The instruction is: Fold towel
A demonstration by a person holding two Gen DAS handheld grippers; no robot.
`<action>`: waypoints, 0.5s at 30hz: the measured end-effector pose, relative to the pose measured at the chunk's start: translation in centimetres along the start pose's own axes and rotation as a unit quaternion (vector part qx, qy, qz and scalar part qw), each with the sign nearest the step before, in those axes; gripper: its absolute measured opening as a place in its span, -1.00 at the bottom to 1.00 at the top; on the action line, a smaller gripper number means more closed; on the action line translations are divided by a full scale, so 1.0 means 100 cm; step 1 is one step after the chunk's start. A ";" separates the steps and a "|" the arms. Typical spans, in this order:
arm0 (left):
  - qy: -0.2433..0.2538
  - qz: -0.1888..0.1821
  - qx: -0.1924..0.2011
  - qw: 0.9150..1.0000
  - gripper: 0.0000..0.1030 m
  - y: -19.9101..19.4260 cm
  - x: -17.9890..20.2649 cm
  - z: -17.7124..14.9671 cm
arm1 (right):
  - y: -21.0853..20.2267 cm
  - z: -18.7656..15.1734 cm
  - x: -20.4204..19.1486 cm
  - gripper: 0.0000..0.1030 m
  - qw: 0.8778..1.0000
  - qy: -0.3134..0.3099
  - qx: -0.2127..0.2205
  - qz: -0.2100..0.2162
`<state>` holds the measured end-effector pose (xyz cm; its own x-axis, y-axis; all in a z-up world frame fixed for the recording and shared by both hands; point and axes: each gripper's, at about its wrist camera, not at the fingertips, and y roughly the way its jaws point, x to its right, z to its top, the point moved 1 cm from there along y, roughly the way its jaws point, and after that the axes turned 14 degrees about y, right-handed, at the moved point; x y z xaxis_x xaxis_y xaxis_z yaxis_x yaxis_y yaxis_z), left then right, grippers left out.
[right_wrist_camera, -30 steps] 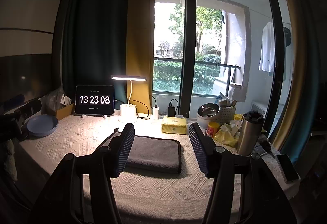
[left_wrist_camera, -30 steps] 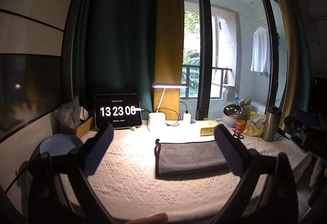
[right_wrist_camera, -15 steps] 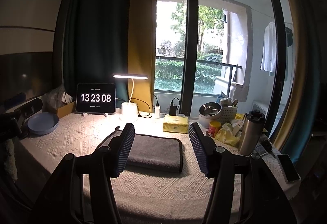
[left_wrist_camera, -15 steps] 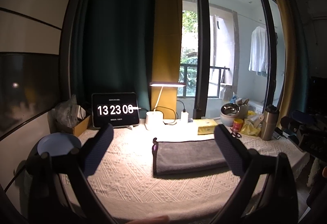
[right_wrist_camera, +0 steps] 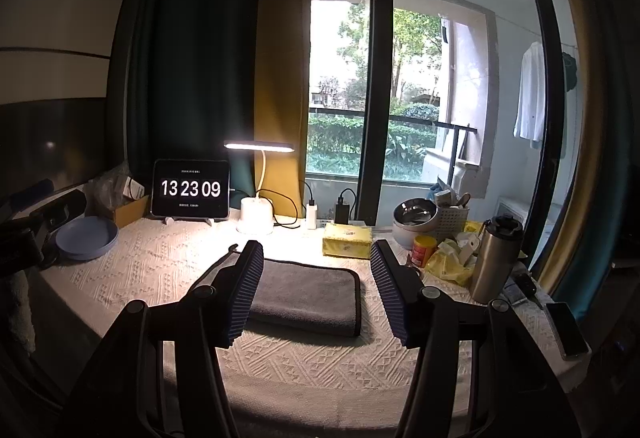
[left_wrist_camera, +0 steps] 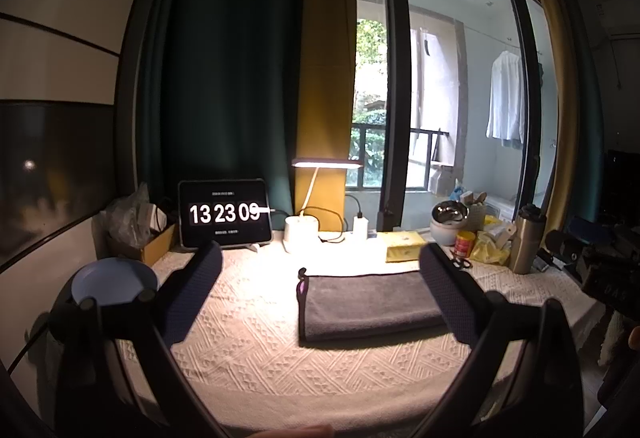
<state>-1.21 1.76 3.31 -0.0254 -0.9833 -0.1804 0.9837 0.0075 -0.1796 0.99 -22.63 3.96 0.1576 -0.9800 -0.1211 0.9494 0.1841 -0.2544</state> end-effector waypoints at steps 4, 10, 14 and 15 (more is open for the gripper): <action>0.001 0.000 0.000 1.000 0.94 0.000 0.001 0.000 | 0.001 0.000 0.000 0.14 1.000 0.000 -0.002 0.000; -0.003 -0.003 -0.001 1.000 0.94 0.001 0.000 -0.001 | 0.002 0.000 0.000 0.14 1.000 0.000 -0.002 -0.001; -0.003 -0.004 -0.002 1.000 0.94 0.003 0.001 -0.001 | 0.002 0.000 0.000 0.14 1.000 0.000 -0.002 0.000; -0.003 -0.004 -0.002 1.000 0.94 0.002 0.000 -0.001 | 0.002 0.000 0.000 0.14 1.000 0.000 -0.002 0.000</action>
<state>-1.00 1.75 3.15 -0.0314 -0.9845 -0.1726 0.9829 0.0010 -0.1842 1.18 -22.58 3.95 0.1570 -0.9801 -0.1211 0.9482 0.1839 -0.2590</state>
